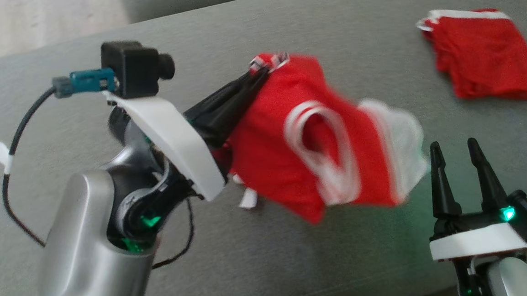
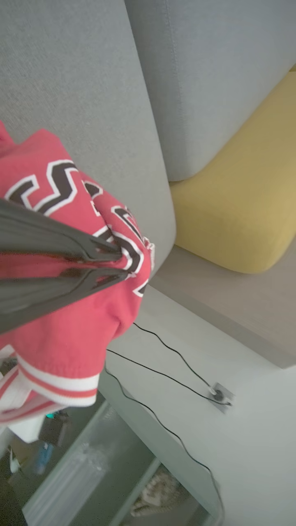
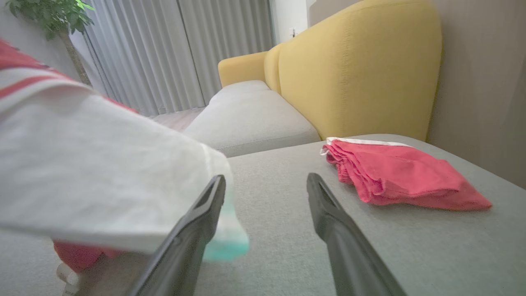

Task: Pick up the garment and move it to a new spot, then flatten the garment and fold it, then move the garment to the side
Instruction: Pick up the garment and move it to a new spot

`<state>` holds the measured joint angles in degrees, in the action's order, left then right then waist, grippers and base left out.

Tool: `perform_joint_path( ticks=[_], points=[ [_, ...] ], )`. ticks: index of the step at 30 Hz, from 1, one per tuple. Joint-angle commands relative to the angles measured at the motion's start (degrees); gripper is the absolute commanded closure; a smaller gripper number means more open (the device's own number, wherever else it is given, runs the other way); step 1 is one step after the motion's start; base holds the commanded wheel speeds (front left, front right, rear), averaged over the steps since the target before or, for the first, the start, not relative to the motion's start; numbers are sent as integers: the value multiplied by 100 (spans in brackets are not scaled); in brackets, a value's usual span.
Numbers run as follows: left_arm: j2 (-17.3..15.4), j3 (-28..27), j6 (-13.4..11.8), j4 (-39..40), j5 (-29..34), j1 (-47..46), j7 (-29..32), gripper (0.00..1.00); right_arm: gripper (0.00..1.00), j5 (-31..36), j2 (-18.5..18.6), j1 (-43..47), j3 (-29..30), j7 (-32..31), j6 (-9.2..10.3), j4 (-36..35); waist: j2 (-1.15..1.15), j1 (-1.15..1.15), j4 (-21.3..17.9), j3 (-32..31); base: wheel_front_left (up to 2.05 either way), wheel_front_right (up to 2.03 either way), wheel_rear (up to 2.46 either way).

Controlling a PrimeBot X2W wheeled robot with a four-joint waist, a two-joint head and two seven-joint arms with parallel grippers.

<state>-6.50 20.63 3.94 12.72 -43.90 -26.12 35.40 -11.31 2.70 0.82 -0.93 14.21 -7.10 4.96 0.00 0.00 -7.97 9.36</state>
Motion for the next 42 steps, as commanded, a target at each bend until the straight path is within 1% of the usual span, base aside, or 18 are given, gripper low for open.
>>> perform_joint_path(
  ticks=[1,4,6,9,11,12,13,14,17,18,21,24,28,33,35,37,40,42],
  points=[
    [-204,-229,-45,27,98,-106,28,100,0,-48,19,-90,-134,64,-39,-141,0,0,-311,8,0,0,0],
    [-485,-275,-96,-729,590,-63,-210,100,0,-97,19,-131,-197,72,-39,-84,0,0,-487,52,0,0,0],
    [-635,-280,-151,-1385,1052,-117,-603,100,0,-124,19,-169,-228,75,-39,-57,0,0,-555,68,0,0,0],
    [-665,-255,-298,-2479,1617,-226,-1404,100,0,-155,19,-198,-243,77,-39,-60,0,0,-600,69,0,0,0],
    [-636,-176,-333,-3203,1885,-275,-1929,100,0,-162,19,-186,-262,77,-39,-54,0,0,-591,47,0,0,0],
    [-602,-135,-336,-3521,1978,-296,-2180,82,0,-157,19,-177,-280,77,-39,-50,0,0,-577,37,0,0,0],
    [-576,-87,-356,-3805,2091,-324,-2439,40,0,-151,19,-165,-291,77,-39,-49,0,0,-551,18,0,0,0],
    [-541,-56,-407,-4039,2203,-360,-2732,0,0,-141,19,-152,-295,77,-39,-50,0,0,-515,-2,0,0,0],
    [-362,-51,-674,-4467,2454,-468,-3705,0,0,-89,19,-97,-257,78,-39,-75,0,0,-343,-76,0,0,0],
    [-362,-51,-674,-4467,2454,-468,-3705,0,0,-89,19,-97,-257,78,-39,-75,0,0,-343,-76,0,0,0],
    [-151,-2,-819,-4615,2564,-413,-4441,0,0,31,18,-12,-152,78,-39,-126,0,0,-113,-220,0,0,0],
    [15,5,-1004,-4491,2590,-195,-4832,0,0,169,18,95,8,78,-39,-197,0,0,146,-408,0,0,0],
    [133,9,-1274,-3892,2636,439,-5005,0,0,328,18,250,165,78,-39,-261,0,0,476,-646,0,0,0],
    [175,-124,-1689,-2857,2735,1657,-5036,0,0,427,18,507,353,78,-39,-251,0,0,855,-943,0,0,0],
    [182,-209,-1807,-2465,2797,2142,-5038,0,0,418,18,607,436,78,-39,-270,0,0,1005,-981,0,0,0],
    [151,-228,-1856,-2197,2954,2534,-5038,0,0,465,18,678,466,78,-39,-257,0,0,1129,-1019,0,0,0],
    [136,-285,-1838,-1910,3125,2971,-5039,0,0,493,18,764,534,78,-39,-222,0,0,1288,-1107,0,0,0],
    [126,-417,-1813,-1719,3192,3190,-5039,0,0,513,18,812,544,78,-39,-183,0,0,1340,-1157,0,0,0]
  ],
)
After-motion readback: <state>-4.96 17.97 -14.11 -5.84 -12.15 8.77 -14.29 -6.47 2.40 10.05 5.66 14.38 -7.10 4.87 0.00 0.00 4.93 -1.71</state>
